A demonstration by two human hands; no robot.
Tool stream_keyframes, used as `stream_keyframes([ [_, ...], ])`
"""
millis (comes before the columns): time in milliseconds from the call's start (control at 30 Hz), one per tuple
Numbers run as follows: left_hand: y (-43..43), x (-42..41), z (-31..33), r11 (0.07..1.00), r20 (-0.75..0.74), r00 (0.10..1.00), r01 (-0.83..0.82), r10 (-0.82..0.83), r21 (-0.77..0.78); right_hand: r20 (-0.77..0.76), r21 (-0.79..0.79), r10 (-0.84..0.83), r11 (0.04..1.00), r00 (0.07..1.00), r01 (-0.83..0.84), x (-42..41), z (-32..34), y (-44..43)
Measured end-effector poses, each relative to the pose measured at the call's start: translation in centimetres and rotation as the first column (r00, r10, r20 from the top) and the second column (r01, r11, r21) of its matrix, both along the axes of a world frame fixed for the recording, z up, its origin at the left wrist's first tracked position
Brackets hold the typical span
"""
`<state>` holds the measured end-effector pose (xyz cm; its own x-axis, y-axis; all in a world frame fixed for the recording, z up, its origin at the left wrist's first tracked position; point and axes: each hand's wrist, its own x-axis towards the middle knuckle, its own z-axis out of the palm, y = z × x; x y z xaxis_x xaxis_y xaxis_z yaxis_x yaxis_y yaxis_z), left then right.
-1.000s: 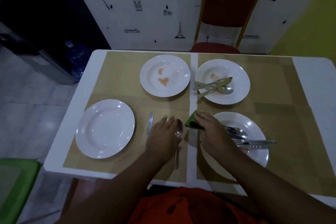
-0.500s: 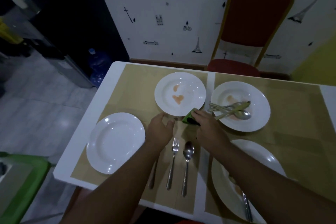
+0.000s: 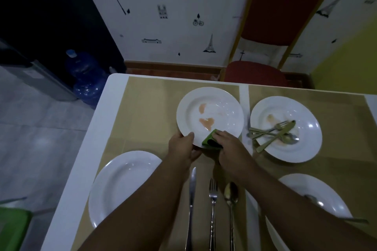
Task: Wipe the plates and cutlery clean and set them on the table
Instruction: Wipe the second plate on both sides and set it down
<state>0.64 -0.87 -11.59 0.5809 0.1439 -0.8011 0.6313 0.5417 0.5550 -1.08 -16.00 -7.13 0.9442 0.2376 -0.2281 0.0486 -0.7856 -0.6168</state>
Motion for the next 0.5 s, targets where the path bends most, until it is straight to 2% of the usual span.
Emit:
stream_keyframes([
  [200, 0.0, -0.7, 0.1, 0.997, 0.077, 0.995, -0.06, 0.064, -0.054, -0.045, 0.001, -0.061, 0.998, 0.997, 0.061, -0.8, 0.5, 0.3],
  [333, 0.3, -3.5, 1.3, 0.998, 0.146, 0.987, -0.06, 0.061, -0.008, 0.022, 0.072, -0.093, 0.993, 0.995, 0.091, -2.0, 2.1, 0.1],
  [400, 0.2, -5.3, 2.2, 0.999, 0.207, 0.978, -0.04, 0.035, 0.021, 0.069, 0.085, -0.046, 0.996, 0.997, 0.04, -2.9, 3.0, 0.0],
  [500, -0.9, -8.1, 3.9, 1.0, 0.291, 0.956, -0.028, 0.022, 0.014, 0.152, 0.107, 0.108, 0.986, 0.983, -0.125, -4.4, 4.6, -0.2],
])
